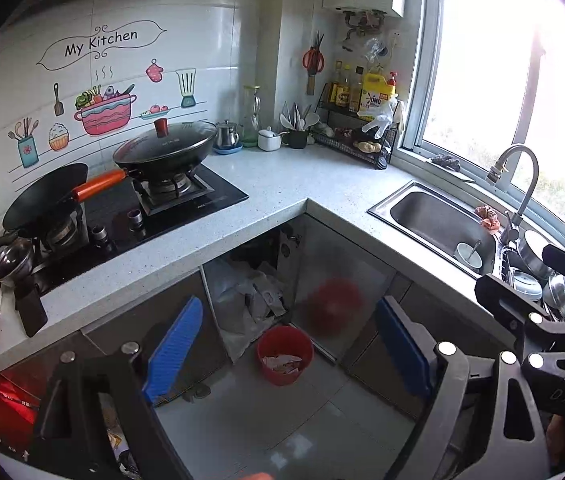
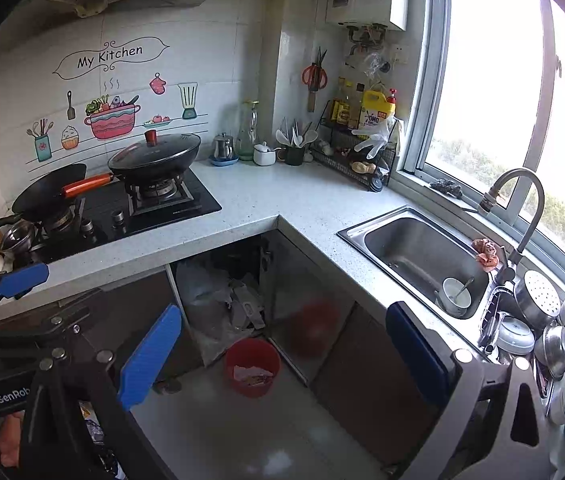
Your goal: Collect trash
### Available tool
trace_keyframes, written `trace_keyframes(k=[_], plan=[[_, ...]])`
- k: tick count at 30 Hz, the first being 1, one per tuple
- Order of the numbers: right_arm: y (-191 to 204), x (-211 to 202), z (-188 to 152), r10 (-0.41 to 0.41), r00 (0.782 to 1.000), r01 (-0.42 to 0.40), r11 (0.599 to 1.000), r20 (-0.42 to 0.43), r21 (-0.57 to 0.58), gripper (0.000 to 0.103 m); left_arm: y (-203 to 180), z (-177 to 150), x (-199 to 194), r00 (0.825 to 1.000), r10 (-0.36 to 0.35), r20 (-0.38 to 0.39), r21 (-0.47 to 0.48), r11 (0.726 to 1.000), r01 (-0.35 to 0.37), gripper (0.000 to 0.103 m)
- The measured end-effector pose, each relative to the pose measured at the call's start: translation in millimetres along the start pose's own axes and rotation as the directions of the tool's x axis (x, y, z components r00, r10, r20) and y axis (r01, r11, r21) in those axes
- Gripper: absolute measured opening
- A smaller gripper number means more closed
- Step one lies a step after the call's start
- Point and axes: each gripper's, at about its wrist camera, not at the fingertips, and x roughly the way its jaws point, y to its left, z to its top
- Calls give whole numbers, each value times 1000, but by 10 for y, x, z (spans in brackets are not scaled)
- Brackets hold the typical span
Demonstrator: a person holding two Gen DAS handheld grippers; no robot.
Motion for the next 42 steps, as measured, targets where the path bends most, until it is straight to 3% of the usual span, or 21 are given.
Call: trace_keyframes(k=[20,42], plan=[[-90,-261,-143,-2,999,1,1000,37,19,102,-96,-7,-138,999,-21,37,13,1000,21,87],[19,-318,-188,-18,1000,19,999,-10,38,102,-209,-108,-102,1000,-24,1,20,1000,24,87]])
